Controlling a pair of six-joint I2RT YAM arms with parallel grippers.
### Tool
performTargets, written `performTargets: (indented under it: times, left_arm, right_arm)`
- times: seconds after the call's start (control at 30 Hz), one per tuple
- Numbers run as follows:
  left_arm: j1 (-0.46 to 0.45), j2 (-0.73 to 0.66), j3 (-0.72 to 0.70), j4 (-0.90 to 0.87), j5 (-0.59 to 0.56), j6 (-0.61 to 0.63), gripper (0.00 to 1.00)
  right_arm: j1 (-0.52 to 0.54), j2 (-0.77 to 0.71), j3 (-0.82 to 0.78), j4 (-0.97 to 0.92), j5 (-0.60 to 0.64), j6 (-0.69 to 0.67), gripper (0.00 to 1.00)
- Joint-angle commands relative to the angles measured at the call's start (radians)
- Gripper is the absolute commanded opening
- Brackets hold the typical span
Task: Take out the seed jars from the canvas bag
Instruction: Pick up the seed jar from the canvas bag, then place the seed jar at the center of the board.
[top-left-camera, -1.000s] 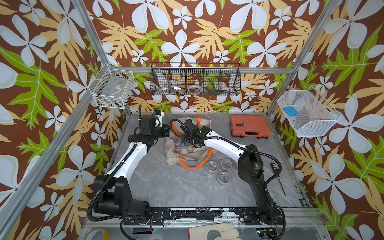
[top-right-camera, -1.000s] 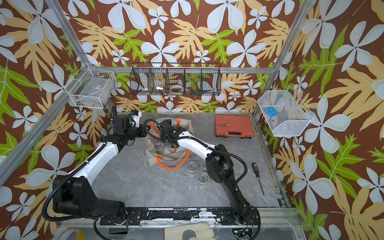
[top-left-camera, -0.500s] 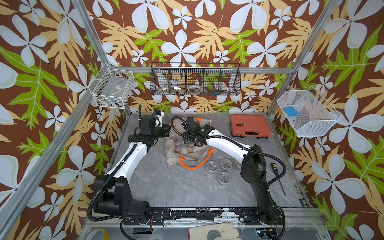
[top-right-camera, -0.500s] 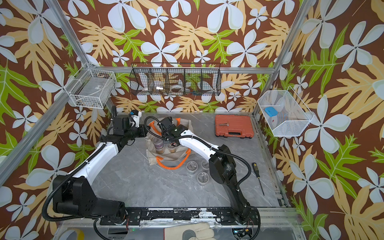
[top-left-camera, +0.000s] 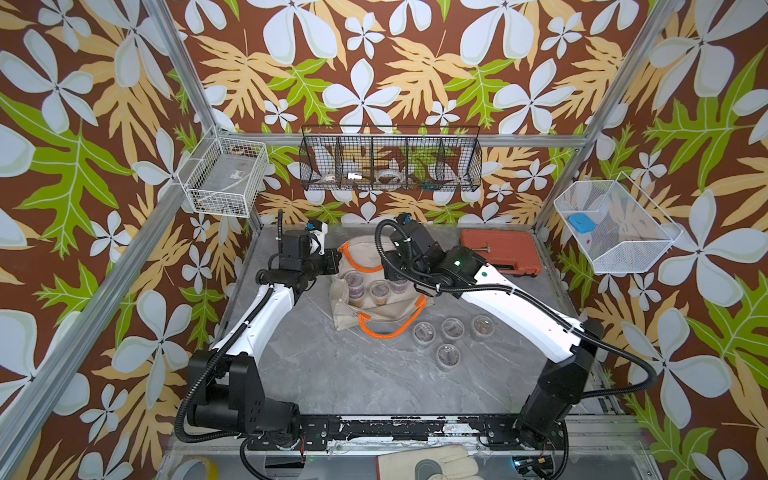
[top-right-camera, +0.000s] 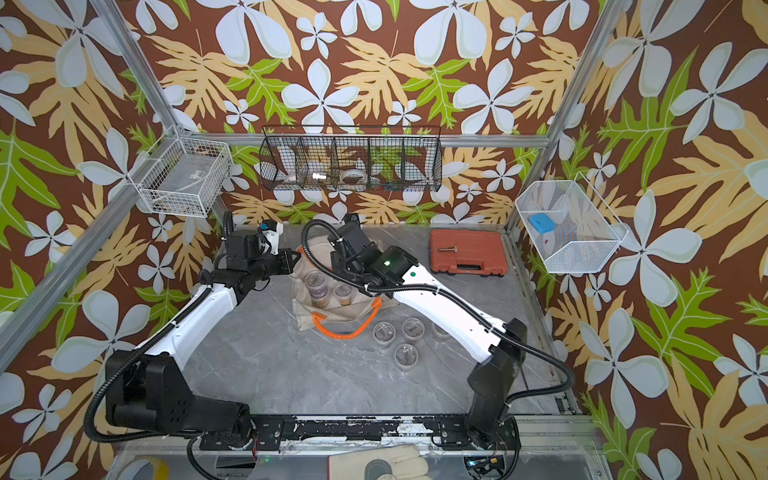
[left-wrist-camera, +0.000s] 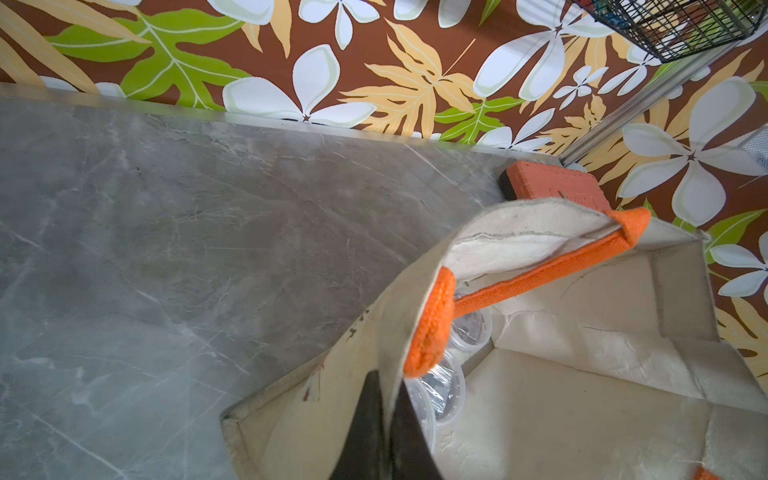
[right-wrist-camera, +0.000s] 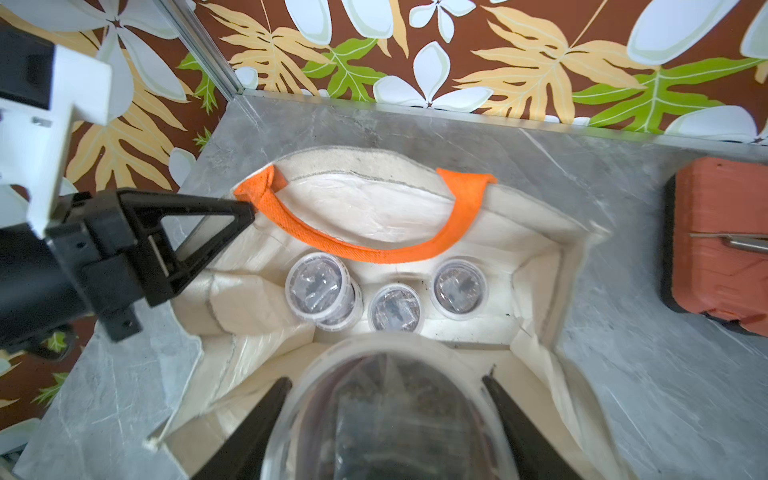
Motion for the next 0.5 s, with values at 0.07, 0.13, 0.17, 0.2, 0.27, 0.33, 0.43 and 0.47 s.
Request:
performTargets:
  times: [0.07, 0.13, 0.17, 0.2, 0.27, 0.33, 0.43, 0.47]
  left_arm:
    - [-0.001, 0.003, 0.004, 0.014, -0.001, -0.003, 0.0]
    - [-0.001, 0.003, 0.003, 0.015, -0.002, -0.002, 0.0]
    - [-0.001, 0.003, 0.004, 0.015, -0.003, -0.002, 0.0]
    - [-0.001, 0.002, 0.004, 0.014, -0.002, -0.003, 0.0]
    - [-0.001, 0.0, 0.001, 0.015, -0.003, -0.002, 0.0]
    - [0.0, 0.002, 0.004, 0.015, -0.004, -0.003, 0.0]
    - [-0.001, 0.0, 0.002, 0.015, -0.004, -0.002, 0.0]
    - [0.0, 0.0, 0.002, 0.015, -0.007, -0.001, 0.0]
  right_arm:
    - [0.003, -0.187, -0.129, -0.079, 0.083, 0.066, 0.53]
    - [0.003, -0.261, -0.19, -0.11, 0.109, 0.094, 0.53]
    - [0.003, -0.302, -0.226, -0.127, 0.123, 0.111, 0.53]
    - [0.003, -0.336, -0.26, -0.14, 0.134, 0.129, 0.53]
    - [0.003, -0.414, -0.351, -0.168, 0.157, 0.174, 0.53]
    - [0.003, -0.487, -0.449, -0.178, 0.168, 0.225, 0.54]
    - [0.003, -0.6, -0.613, -0.174, 0.183, 0.295, 0.54]
    - [0.003, -0.637, -0.668, -0.176, 0.195, 0.32, 0.54]
